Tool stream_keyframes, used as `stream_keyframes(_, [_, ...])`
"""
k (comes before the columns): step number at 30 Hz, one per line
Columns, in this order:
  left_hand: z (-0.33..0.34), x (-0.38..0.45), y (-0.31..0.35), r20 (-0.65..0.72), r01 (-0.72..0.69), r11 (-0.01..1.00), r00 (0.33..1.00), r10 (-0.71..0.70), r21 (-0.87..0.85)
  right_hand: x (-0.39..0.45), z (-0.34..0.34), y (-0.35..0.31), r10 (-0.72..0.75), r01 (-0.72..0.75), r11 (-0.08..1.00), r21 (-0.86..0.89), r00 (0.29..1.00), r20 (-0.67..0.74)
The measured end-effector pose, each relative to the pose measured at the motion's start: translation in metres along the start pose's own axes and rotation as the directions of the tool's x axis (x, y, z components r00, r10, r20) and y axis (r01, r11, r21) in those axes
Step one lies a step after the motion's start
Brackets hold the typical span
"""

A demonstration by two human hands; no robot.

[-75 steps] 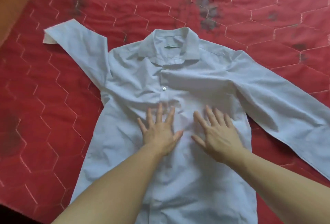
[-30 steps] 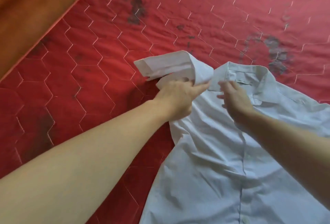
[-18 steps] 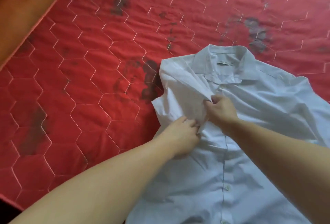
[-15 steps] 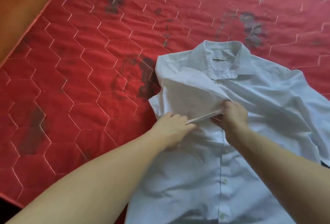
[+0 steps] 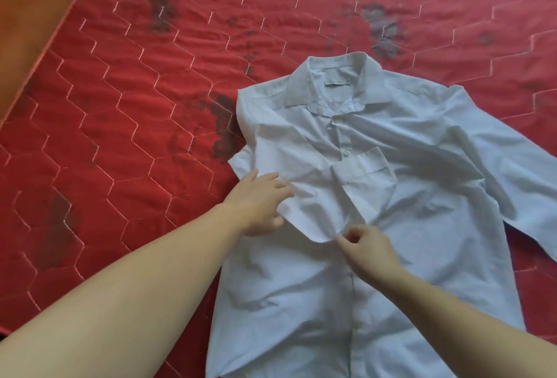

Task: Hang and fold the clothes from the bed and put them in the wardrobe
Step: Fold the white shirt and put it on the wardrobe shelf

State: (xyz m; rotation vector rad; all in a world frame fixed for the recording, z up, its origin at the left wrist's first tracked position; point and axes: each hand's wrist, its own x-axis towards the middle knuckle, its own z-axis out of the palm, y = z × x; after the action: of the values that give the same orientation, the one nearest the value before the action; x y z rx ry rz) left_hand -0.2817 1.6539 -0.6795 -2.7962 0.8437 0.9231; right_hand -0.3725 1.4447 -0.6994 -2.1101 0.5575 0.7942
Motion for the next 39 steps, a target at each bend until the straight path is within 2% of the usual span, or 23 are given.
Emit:
stream_keyframes(2, [-0.006, -0.002, -0.008, -0.133, 0.091, 0.988, 0.985, -0.107, -0.123, 0.012, -0.018, -0.020, -0.157, 0.118, 0.983, -0.142, 0.940, -0.303])
stream_keyframes(4, [-0.010, 0.002, -0.020, -0.284, 0.238, 0.924, 0.902, -0.324, -0.300, 0.031, -0.034, -0.031, -0.108, 0.077, 0.993, -0.088, 0.895, -0.434])
stream_keyframes(6, [-0.008, 0.008, -0.035, -0.285, 0.369, 0.817, 0.806, -0.519, -0.443, 0.050, -0.040, -0.028, 0.041, -0.088, 0.989, -0.121, 0.936, -0.350])
stream_keyframes(7, [-0.005, 0.011, -0.043, -0.232, 0.415, 0.774, 0.790, -0.567, -0.478, 0.058, -0.040, -0.023, 0.066, -0.123, 0.976, -0.182, 0.954, -0.291])
stream_keyframes(10, [0.012, 0.019, -0.067, -0.057, 0.436, 0.701, 0.827, -0.560, -0.565, 0.064, -0.033, -0.014, -0.049, -0.041, 0.960, -0.276, 0.949, -0.312])
stream_keyframes(12, [0.022, 0.024, -0.076, -0.065, 0.368, 0.656, 0.841, -0.537, -0.659, 0.055, -0.025, -0.008, -0.100, 0.076, 0.994, -0.074, 0.898, -0.428])
stream_keyframes(13, [0.025, 0.026, -0.080, -0.085, 0.340, 0.623, 0.831, -0.550, -0.705, 0.046, -0.022, -0.009, -0.014, 0.088, 0.988, 0.128, 0.872, -0.490])
stream_keyframes(15, [0.027, 0.032, -0.087, -0.105, 0.311, 0.562, 0.802, -0.588, -0.766, 0.033, -0.015, -0.002, 0.317, 0.042, 0.827, 0.560, 0.788, -0.528])
stream_keyframes(16, [0.028, 0.034, -0.090, -0.109, 0.296, 0.538, 0.794, -0.598, -0.789, 0.026, -0.009, 0.005, 0.469, -0.003, 0.716, 0.698, 0.743, -0.478])
stream_keyframes(18, [0.027, 0.036, -0.097, -0.093, 0.276, 0.461, 0.770, -0.631, -0.843, 0.013, 0.008, 0.021, 0.649, -0.096, 0.522, 0.847, 0.689, -0.322])
stream_keyframes(22, [0.021, 0.031, -0.101, -0.004, 0.306, 0.304, 0.698, -0.716, -0.902, -0.019, 0.037, 0.033, 0.748, -0.162, 0.187, 0.969, 0.662, -0.033])
stream_keyframes(25, [0.021, 0.023, -0.105, 0.042, 0.258, 0.166, 0.644, -0.764, -0.952, -0.037, 0.053, 0.033, 0.739, -0.195, 0.076, 0.978, 0.670, 0.076])
stream_keyframes(28, [0.024, 0.022, -0.110, 0.131, 0.216, 0.003, 0.602, -0.788, -0.976, -0.054, 0.072, 0.022, 0.769, -0.439, 0.175, 0.881, 0.620, 0.156])
stream_keyframes(29, [0.027, 0.023, -0.112, 0.169, 0.199, -0.059, 0.601, -0.781, -0.978, -0.059, 0.075, 0.014, 0.745, -0.574, 0.259, 0.777, 0.631, 0.217])
stream_keyframes(31, [0.035, 0.027, -0.120, 0.255, 0.181, -0.181, 0.618, -0.744, -0.967, -0.063, 0.071, -0.012, 0.614, -0.767, 0.517, 0.380, 0.642, 0.460])
stream_keyframes(32, [0.041, 0.028, -0.124, 0.293, 0.189, -0.224, 0.633, -0.717, -0.956, -0.061, 0.066, -0.031, 0.536, -0.736, 0.662, 0.142, 0.597, 0.597])
stream_keyframes(33, [0.048, 0.029, -0.129, 0.316, 0.193, -0.251, 0.651, -0.690, -0.948, -0.055, 0.058, -0.052, 0.458, -0.608, 0.793, -0.039, 0.551, 0.697])
stream_keyframes(34, [0.055, 0.028, -0.133, 0.318, 0.194, -0.256, 0.664, -0.676, -0.947, -0.041, 0.050, -0.077, 0.381, -0.463, 0.880, -0.105, 0.559, 0.736])
stream_keyframes(35, [0.058, 0.026, -0.136, 0.298, 0.190, -0.231, 0.679, -0.671, -0.954, -0.023, 0.043, -0.105, 0.297, -0.348, 0.934, -0.080, 0.636, 0.712])
stream_keyframes(36, [0.058, 0.023, -0.138, 0.254, 0.188, -0.171, 0.699, -0.669, -0.967, 0.000, 0.037, -0.132, 0.201, -0.269, 0.963, 0.023, 0.770, 0.606])
stream_keyframes(37, [0.056, 0.019, -0.142, 0.184, 0.194, -0.060, 0.727, -0.661, -0.979, 0.026, 0.033, -0.156, 0.122, -0.195, 0.971, 0.139, 0.902, 0.415])
stream_keyframes(38, [0.054, 0.016, -0.145, 0.101, 0.218, 0.101, 0.752, -0.651, -0.971, 0.054, 0.032, -0.179, 0.055, -0.088, 0.972, 0.216, 0.986, 0.156])
stream_keyframes(39, [0.052, 0.014, -0.147, 0.017, 0.238, 0.260, 0.767, -0.641, -0.936, 0.079, 0.031, -0.205, -0.028, 0.043, 0.981, 0.188, 0.996, -0.084])
